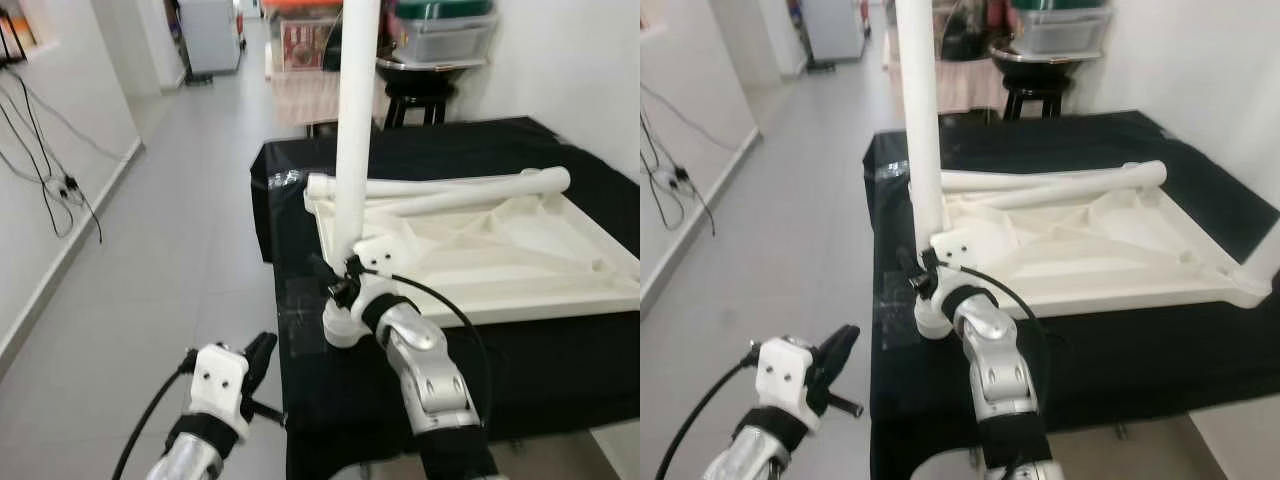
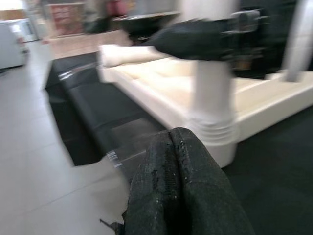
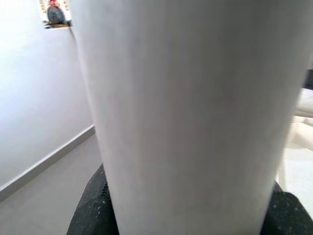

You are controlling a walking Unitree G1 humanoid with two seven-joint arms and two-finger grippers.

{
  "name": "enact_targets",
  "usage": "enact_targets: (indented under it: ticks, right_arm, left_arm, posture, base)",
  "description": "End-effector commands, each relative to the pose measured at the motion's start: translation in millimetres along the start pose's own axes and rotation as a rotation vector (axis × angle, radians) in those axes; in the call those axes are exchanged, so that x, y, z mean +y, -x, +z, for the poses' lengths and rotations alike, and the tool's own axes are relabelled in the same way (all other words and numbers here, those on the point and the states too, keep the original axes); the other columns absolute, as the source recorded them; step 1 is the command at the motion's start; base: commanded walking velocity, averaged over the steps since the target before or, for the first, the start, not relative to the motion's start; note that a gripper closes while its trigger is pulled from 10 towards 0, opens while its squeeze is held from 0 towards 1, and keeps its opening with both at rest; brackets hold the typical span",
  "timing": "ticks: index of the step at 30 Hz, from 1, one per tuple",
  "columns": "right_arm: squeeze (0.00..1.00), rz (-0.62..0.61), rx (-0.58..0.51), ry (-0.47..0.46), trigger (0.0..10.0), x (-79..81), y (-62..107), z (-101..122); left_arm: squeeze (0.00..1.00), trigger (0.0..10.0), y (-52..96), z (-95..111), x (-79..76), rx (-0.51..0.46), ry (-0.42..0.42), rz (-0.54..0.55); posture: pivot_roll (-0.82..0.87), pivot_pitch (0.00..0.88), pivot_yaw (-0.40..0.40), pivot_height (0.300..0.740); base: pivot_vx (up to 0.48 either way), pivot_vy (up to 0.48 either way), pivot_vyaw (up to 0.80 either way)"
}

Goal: Building children table

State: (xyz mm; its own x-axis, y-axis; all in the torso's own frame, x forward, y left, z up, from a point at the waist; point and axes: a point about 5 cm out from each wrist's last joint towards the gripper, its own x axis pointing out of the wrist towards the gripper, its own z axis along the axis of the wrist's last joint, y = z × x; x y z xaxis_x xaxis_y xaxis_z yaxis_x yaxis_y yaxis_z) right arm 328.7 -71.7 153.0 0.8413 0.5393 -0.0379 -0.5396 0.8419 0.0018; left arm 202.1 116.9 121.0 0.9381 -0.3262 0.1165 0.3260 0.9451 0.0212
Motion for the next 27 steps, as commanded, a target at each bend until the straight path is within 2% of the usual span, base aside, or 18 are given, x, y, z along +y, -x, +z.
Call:
enact_targets:
  ticks: [1, 2, 3, 5, 6, 7, 8, 9, 10, 11, 13, 14, 15, 16, 17, 18, 22, 27]
  right_arm:
    - [0.00, -0.019, 0.131, -0.083, 0.0, -3.4, 4.8, -30]
    - [0.00, -0.009, 0.145, -0.074, 0.0, -2.2, 4.6, -31]
    - [0.00, -0.006, 0.152, -0.067, 1.5, -1.3, 5.2, -31]
    - [0.00, -0.006, 0.157, -0.062, 1.5, -0.8, 5.8, -30]
    - [0.00, 0.015, 0.153, -0.088, 10.0, -1.3, 5.3, -28]
    - [1.00, 0.057, 0.132, -0.118, 10.0, -0.9, 3.1, -21]
    - [1.00, 0.057, 0.132, -0.118, 10.0, -0.9, 3.1, -21]
    - [1.00, 0.167, 0.079, -0.126, 10.0, 3.8, -1.2, -3]
    - [1.00, 0.207, 0.057, -0.110, 10.0, 6.4, -2.1, 5]
    - [1.00, 0.207, 0.057, -0.110, 10.0, 6.4, -2.1, 5]
    - [1.00, 0.353, 0.023, -0.078, 10.0, 10.7, -4.5, 17]
    - [1.00, 0.353, 0.023, -0.078, 10.0, 10.7, -4.5, 17]
    - [0.71, 0.490, 0.003, -0.007, 10.0, 12.1, -6.0, 23]
    - [0.71, 0.490, 0.003, -0.007, 10.0, 12.1, -6.0, 23]
    - [0.00, 0.710, 0.002, 0.105, 10.0, 14.2, -7.0, 30]
    - [0.00, 0.710, 0.002, 0.105, 10.0, 14.2, -7.0, 30]
    - [0.00, 0.855, 0.026, 0.183, 10.0, 15.5, -11.8, 35]
    - [0.00, 0.945, 0.083, 0.163, 10.0, 12.3, -19.1, 33]
  left_arm:
    - [0.00, 10.0, 0.6, -2, 0.6, 0.016, 0.001, -0.003]
    - [0.00, 10.0, 0.7, -2, 1.0, 0.015, -0.004, 0.002]
    - [0.00, 10.0, 0.8, -2, 1.2, 0.014, -0.007, 0.006]
    - [0.00, 10.0, 0.9, -2, 1.4, 0.013, -0.009, 0.008]
    - [0.00, 10.0, 0.5, -2, 1.6, 0.013, -0.008, 0.007]
    - [0.00, 10.0, 0.2, -2, 1.7, 0.014, -0.006, 0.005]
    - [0.00, 10.0, 0.2, -2, 1.7, 0.014, -0.006, 0.005]
    - [0.00, 10.0, -0.2, -2, 2.0, 0.015, -0.002, 0.002]
    - [0.00, 10.0, -0.3, -2, 2.1, 0.015, -0.002, 0.001]
    - [0.00, 10.0, -0.3, -2, 2.1, 0.015, -0.002, 0.001]
    - [0.00, 10.0, -0.7, -2, 2.2, 0.016, -0.001, 0.001]
    - [0.00, 10.0, -0.7, -2, 2.2, 0.016, -0.001, 0.001]
    - [0.00, 10.0, -1.2, -2, 2.2, 0.016, -0.002, 0.001]
    - [0.00, 10.0, -1.2, -2, 2.2, 0.016, -0.002, 0.001]
    - [0.00, 10.0, -2.2, -3, 2.4, 0.017, -0.003, 0.001]
    - [0.00, 10.0, -2.2, -3, 2.4, 0.017, -0.003, 0.001]
    - [0.00, 10.0, -3.1, -4, 2.7, 0.020, -0.007, 0.002]
    - [0.00, 10.0, -4.7, -5, 2.6, 0.022, -0.014, 0.002]
  posture:
    - [0.00, 0.052, 0.018, 0.740]
    - [0.00, 0.053, 0.020, 0.740]
    - [0.00, 0.053, 0.020, 0.740]
    - [0.00, 0.053, 0.020, 0.740]
    - [0.00, 0.050, 0.022, 0.740]
    - [0.00, 0.051, 0.022, 0.740]
    - [0.00, 0.051, 0.022, 0.740]
    - [0.00, 0.050, 0.023, 0.740]
    - [0.00, 0.050, 0.023, 0.740]
    - [0.00, 0.050, 0.023, 0.740]
    - [0.00, 0.048, 0.024, 0.740]
    - [0.00, 0.048, 0.024, 0.740]
    - [0.01, 0.041, 0.021, 0.740]
    - [0.01, 0.041, 0.021, 0.740]
    - [0.01, 0.032, 0.020, 0.740]
    - [0.01, 0.032, 0.020, 0.740]
    - [0.02, 0.023, 0.017, 0.740]
    - [0.02, 0.013, 0.016, 0.740]
  base:
    - [0.000, 0.000, 0.00]
    - [0.000, 0.000, 0.00]
    - [0.000, 0.000, 0.00]
    - [0.000, 0.000, 0.00]
    - [0.000, 0.000, 0.00]
    - [0.000, 0.000, 0.00]
    - [0.000, 0.000, 0.00]
    - [0.000, 0.000, 0.00]
    - [0.000, 0.000, 0.00]
    - [0.000, 0.000, 0.00]
    - [0.000, 0.000, 0.00]
    - [0.000, 0.000, 0.00]
    - [0.000, 0.000, 0.00]
    - [0.000, 0.000, 0.00]
    - [0.000, 0.000, 0.00]
    - [0.000, 0.000, 0.00]
    - [0.000, 0.000, 0.00]
    - [0.000, 0.000, 0.00]
